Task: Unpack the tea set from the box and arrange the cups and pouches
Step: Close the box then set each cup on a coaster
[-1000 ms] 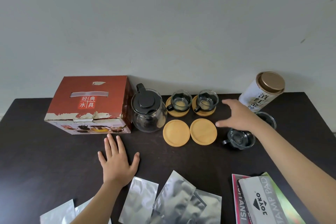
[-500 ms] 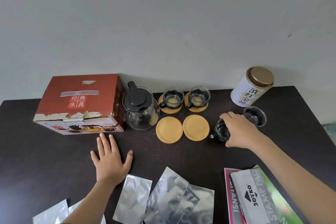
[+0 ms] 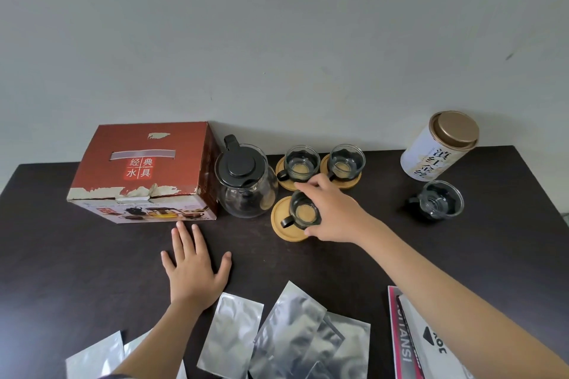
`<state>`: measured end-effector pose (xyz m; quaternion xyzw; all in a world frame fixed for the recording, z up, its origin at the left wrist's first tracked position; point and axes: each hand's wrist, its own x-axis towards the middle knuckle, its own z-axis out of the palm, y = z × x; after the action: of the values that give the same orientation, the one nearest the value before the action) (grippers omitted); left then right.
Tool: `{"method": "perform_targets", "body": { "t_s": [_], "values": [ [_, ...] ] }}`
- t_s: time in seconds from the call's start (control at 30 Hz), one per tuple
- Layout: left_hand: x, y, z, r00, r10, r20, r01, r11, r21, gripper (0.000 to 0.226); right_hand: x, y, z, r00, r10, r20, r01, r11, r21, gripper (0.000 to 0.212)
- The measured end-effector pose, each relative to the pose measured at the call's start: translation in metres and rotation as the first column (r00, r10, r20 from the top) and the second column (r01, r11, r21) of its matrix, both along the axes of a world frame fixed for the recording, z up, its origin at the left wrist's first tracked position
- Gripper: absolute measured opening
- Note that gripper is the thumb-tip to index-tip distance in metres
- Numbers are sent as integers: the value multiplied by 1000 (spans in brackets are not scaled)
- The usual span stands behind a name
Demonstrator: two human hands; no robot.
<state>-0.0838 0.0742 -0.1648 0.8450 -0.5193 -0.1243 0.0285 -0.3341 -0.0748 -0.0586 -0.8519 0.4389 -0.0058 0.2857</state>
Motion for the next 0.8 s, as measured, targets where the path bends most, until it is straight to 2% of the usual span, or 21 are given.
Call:
{"method": "perform_targets", "body": {
  "t_s": [0.2, 0.33, 0.43, 0.5, 0.57, 0.7, 0.8],
  "values": [
    [0, 0, 1, 1000, 4, -4, -4, 1000, -1, 98, 18, 0, -17, 996, 85, 30, -85, 996, 13, 89],
    [0, 0, 0, 1000, 5, -5, -5, 1000, 5, 98, 16, 1, -24, 995, 85, 57, -84, 996, -22, 86],
    [0, 0, 0, 1000, 4, -7, -4, 1000, -4, 98, 14, 4, -27, 995, 64, 81, -63, 998, -16, 95],
    [1, 0, 0, 1000, 6, -6, -6, 1000, 2, 98, 11, 10, -29, 995, 7, 97, -9, 1000, 16, 110],
    [1, 0, 0, 1000, 7, -4, -7, 1000, 10, 98, 3, 18, -30, 990, -65, 124, 62, 998, 29, 115],
    [0, -1, 2, 1000, 8, -7, -8, 1000, 7, 99, -28, 34, -32, 952, -235, 195, 238, 971, 6, 105],
    [0, 0, 2, 1000, 4, -1, -4, 1000, 7, 99, -61, 38, -36, 883, -381, 273, 413, 908, -68, 94]
  ]
}}
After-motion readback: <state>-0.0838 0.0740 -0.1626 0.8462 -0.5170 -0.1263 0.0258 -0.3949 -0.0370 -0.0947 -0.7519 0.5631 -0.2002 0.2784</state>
